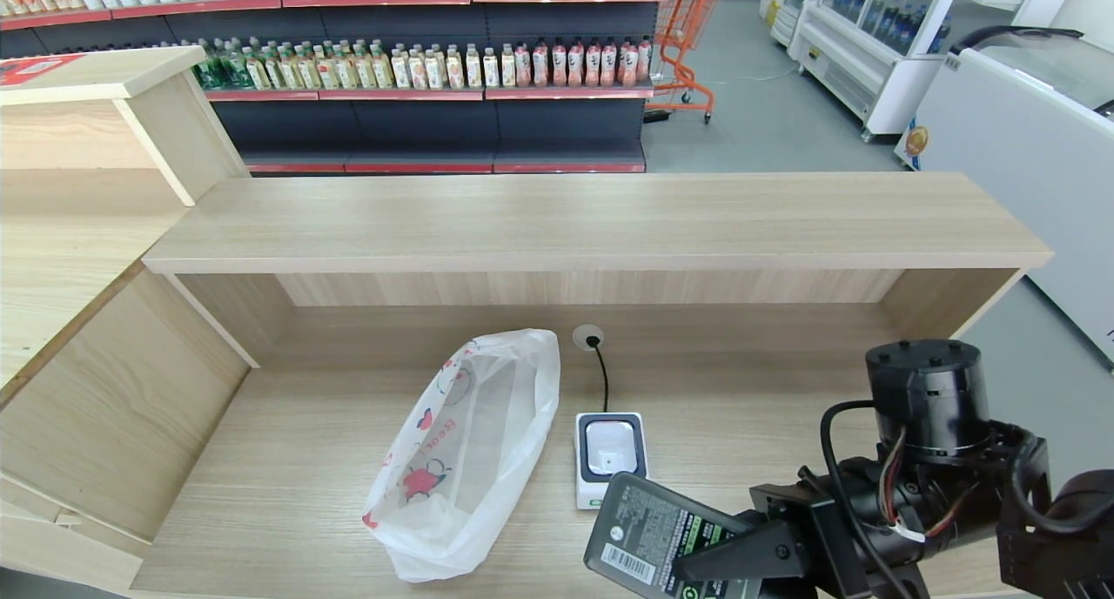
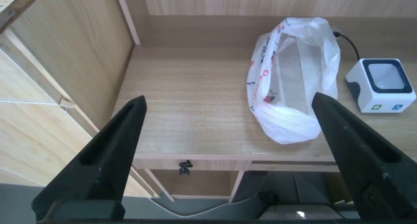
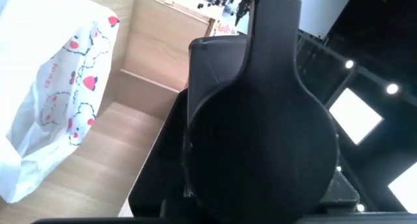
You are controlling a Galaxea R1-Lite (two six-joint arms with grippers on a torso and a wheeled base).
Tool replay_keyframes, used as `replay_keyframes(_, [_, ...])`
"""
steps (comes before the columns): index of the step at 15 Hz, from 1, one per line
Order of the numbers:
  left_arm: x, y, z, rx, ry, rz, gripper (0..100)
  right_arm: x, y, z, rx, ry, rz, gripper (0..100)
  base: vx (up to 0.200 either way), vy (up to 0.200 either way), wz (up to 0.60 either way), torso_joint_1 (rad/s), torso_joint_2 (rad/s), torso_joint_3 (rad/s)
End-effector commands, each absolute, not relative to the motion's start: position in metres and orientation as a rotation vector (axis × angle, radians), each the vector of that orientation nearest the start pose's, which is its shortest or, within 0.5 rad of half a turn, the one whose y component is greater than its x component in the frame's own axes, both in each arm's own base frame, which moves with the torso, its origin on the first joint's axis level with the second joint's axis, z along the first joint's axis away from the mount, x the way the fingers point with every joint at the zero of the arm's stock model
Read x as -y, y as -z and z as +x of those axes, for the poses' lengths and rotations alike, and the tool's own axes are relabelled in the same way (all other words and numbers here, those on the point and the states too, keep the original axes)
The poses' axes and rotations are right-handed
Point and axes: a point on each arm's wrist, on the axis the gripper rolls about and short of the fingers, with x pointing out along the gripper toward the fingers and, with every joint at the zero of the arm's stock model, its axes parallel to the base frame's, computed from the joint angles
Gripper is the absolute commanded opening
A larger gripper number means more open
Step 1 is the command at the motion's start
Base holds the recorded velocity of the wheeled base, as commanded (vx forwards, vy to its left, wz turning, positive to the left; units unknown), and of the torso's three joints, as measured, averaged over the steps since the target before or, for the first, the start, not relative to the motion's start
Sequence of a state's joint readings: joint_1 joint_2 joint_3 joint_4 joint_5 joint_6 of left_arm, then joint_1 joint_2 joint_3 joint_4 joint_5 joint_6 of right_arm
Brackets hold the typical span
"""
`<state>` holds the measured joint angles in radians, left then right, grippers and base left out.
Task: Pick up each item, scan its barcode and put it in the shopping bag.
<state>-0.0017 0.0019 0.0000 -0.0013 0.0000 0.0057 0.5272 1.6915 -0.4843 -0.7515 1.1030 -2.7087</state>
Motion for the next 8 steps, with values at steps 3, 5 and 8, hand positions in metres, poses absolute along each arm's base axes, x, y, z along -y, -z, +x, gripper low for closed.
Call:
replay_keyframes(3, [0.0, -0.0757, -0.0227, 0.0, 0.002, 0.006, 100, -0.1455, -0.1195, 0.2082, -2.346, 1.345, 2.316, 0, 0.0, 0.0, 0.0, 0.0, 0.0, 0.0])
replay_keyframes(5, [0.0, -0.0757, -0.0227, 0.0, 0.002, 0.006, 100, -0.1475, -0.1195, 0.2062, -2.356, 1.362, 2.299, 0, 0.0, 0.0, 0.0, 0.0, 0.0, 0.0])
replay_keyframes(8, [0.0, -0.0757, -0.0227, 0.0, 0.002, 0.006, 100, -0.1483, -0.1196, 0.2076, -2.355, 1.373, 2.301, 0, 0.0, 0.0, 0.0, 0.0, 0.0, 0.0])
